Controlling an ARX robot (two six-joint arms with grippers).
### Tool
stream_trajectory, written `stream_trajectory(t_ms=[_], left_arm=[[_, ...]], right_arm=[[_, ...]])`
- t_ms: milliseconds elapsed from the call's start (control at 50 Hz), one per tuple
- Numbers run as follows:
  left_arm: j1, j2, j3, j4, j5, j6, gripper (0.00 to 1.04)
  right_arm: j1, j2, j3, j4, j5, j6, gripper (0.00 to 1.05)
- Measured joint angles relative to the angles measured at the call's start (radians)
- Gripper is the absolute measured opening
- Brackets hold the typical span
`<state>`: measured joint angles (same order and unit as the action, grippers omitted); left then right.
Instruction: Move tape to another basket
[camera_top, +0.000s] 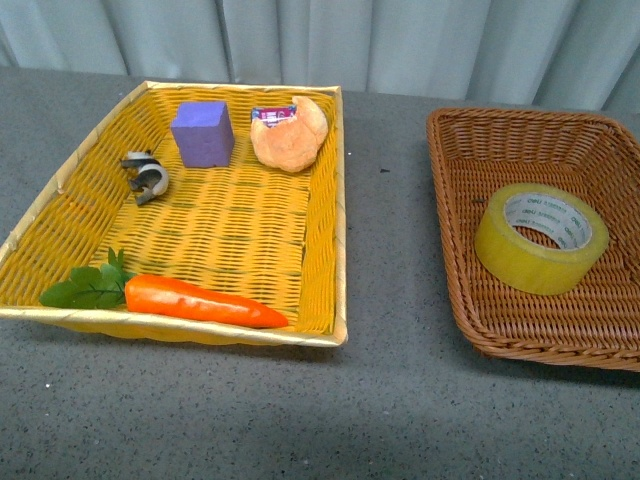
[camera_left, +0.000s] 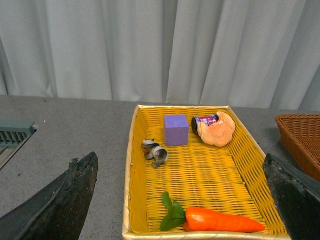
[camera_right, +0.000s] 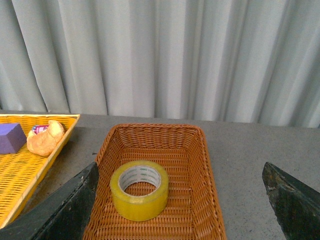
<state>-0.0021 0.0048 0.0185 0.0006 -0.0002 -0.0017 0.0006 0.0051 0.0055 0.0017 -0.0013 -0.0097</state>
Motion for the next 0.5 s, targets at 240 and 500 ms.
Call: stream_trajectory(t_ms=[240,500], left_arm=[[0.000,0.000,0.000,0.000,0.000,0.000,0.98],[0.000,0.000,0.000,0.000,0.000,0.000,0.98]], right_arm=[[0.000,0.000,0.000,0.000,0.000,0.000,0.96],[0.000,0.000,0.000,0.000,0.000,0.000,0.96]])
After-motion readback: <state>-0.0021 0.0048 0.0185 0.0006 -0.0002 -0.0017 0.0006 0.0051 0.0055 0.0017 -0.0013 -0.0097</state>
